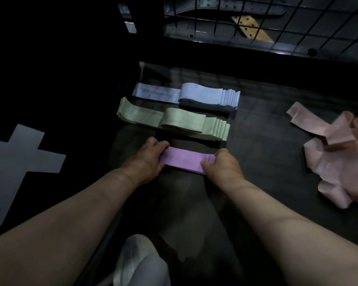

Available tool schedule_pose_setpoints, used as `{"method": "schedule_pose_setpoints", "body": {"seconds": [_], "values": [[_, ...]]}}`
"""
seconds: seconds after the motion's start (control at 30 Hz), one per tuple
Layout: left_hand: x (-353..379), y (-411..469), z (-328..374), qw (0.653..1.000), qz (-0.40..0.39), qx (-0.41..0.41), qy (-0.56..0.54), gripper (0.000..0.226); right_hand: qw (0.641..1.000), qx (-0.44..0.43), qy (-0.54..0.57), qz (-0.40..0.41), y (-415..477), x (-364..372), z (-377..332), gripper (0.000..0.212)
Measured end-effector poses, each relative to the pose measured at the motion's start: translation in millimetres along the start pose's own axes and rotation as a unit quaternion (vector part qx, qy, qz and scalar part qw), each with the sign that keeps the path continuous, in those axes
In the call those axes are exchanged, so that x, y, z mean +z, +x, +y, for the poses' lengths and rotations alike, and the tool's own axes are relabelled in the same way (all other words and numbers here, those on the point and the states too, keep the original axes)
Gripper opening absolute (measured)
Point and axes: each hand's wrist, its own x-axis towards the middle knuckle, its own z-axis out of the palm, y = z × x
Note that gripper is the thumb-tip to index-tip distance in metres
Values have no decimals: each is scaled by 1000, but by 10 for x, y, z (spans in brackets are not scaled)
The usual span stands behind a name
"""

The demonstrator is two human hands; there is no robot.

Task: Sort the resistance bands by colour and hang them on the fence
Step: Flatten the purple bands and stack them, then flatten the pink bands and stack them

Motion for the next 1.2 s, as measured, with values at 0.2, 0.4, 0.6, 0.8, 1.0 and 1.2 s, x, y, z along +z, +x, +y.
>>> {"method": "schedule_pose_setpoints", "body": {"seconds": [0.2,0.4,0.6,0.8,1.0,1.2], "values": [[38,5,-30,1000,-6,2,20,64,1000,6,26,-14,-41,3,22,40],[36,-27,-28,999,4,-10,44,70,999,19,33,-11,-113,72,-48,43],[-79,-42,115,987,-38,-82,130,101,997,-11,21,78,-285,138,126,55],[-177,0,642,994,88,-41,43,81,975,-16,-57,215,-53,-307,849,38],[-9,111,1251,987,130,99,9,60,955,86,-131,251,282,-1172,1591,64],[-10,93,1719,973,101,207,21,58,965,-11,36,259,214,-1629,1796,29]]}}
